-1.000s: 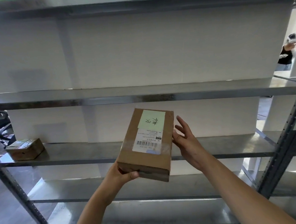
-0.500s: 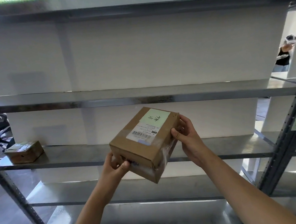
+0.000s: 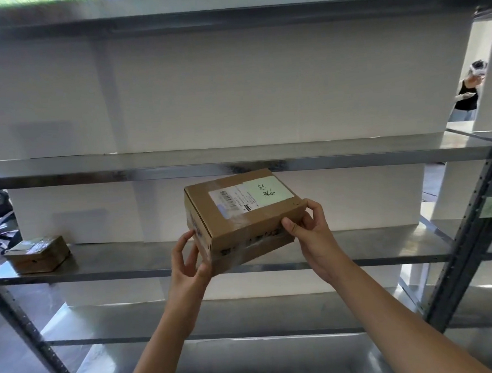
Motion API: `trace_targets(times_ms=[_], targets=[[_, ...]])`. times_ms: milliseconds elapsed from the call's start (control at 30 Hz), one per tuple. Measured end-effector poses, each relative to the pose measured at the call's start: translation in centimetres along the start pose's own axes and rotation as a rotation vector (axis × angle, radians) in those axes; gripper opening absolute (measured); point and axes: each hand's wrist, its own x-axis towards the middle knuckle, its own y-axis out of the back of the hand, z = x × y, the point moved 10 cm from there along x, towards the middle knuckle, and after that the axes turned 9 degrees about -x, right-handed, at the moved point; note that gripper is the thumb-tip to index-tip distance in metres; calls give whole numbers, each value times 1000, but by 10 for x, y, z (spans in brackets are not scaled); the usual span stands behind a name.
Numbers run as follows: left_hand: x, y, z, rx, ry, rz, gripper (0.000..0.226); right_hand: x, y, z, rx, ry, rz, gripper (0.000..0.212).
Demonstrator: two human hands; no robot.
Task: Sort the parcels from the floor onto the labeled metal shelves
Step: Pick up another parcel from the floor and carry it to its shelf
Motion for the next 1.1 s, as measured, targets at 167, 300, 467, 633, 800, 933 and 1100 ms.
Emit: trace_targets(times_ms=[167,300,467,633,800,933,1100], targets=[[-1,-2,-6,5,-37,-5,92,-6,-9,-3,1,-2,-52,52],[0,1,-1,-120,-61,53,81,-9,-8,-6,23,14,17,36],[2,-6,1,-287,-28,11,70,-5,-2,-2,56,-25,118,21],[2,2,2,-428,-7,104,57,-5,-12,5,141,-60,-30,69],[-1,8,-2,-392,42,234,66,-7,-27,3,100,-20,-215,94],[-3,12,2,-373,21,332,58,-8,-29,-3,67,15,-229,95],[-5,15,0,-367,25,429,50,-10,-26,-9,44,24,-160,79]])
